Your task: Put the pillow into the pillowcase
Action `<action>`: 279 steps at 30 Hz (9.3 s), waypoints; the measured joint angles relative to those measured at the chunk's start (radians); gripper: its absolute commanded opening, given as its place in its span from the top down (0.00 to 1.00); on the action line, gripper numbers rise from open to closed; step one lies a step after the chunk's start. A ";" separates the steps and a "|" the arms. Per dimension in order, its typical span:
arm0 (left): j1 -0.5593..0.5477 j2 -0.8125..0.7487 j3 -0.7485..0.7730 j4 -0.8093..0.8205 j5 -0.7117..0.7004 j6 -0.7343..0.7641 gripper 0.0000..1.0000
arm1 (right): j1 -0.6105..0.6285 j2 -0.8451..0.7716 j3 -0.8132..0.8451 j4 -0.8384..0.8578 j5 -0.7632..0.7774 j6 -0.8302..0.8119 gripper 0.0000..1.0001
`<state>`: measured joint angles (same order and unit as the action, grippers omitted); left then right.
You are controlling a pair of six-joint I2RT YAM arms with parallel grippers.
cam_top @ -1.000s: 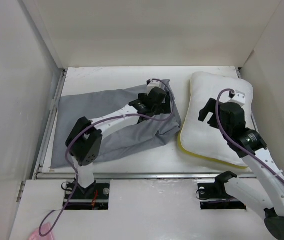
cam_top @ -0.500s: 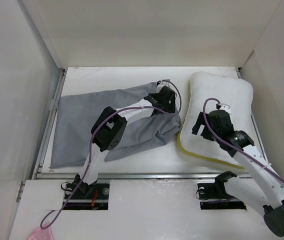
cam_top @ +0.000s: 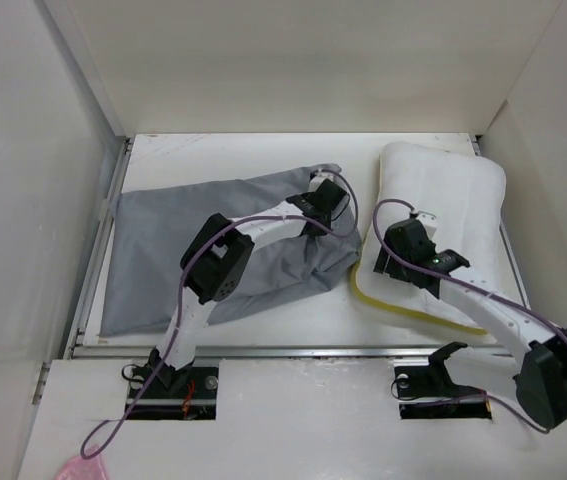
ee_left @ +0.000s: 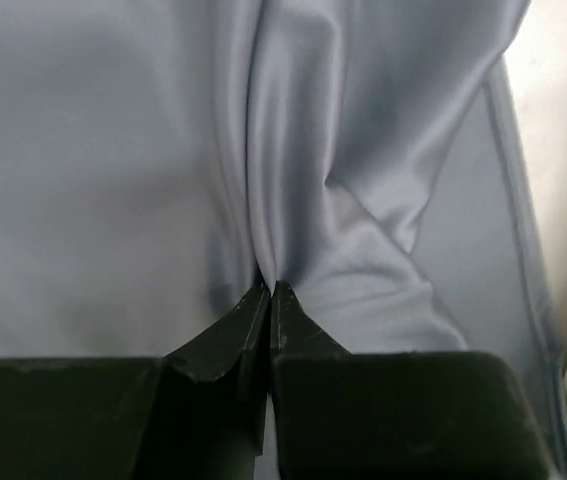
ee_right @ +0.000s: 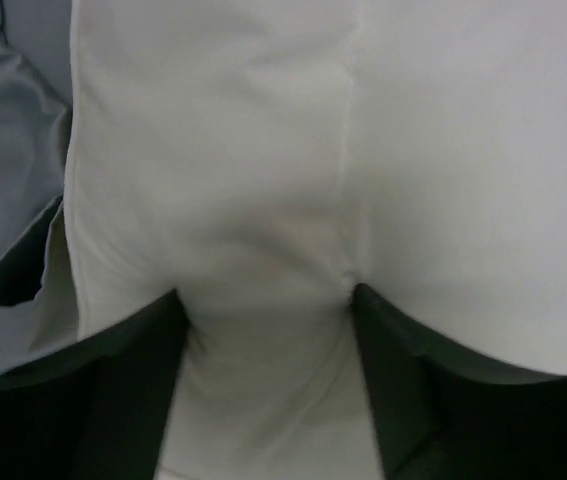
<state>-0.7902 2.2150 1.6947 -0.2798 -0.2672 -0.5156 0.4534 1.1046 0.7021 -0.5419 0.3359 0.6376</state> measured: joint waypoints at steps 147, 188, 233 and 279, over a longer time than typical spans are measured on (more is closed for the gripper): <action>0.167 -0.225 0.161 -0.148 0.314 0.288 1.00 | 0.085 0.702 0.440 0.943 -0.174 -0.243 1.00; 0.162 -0.679 -0.723 0.081 0.296 -0.038 0.02 | 0.006 0.730 0.533 0.555 -0.030 -0.272 0.16; 0.124 -0.780 -0.477 -0.088 0.011 -0.042 0.00 | 0.275 0.226 0.204 0.236 0.003 -0.348 0.00; 0.256 0.034 0.347 -0.272 0.124 0.282 1.00 | 0.193 0.677 0.348 0.791 -0.147 -0.372 1.00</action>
<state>-0.5346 2.2490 2.0418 -0.5518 -0.1429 -0.2340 0.6464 1.7817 1.0504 0.2493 0.1890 0.2657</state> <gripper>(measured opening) 0.014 0.016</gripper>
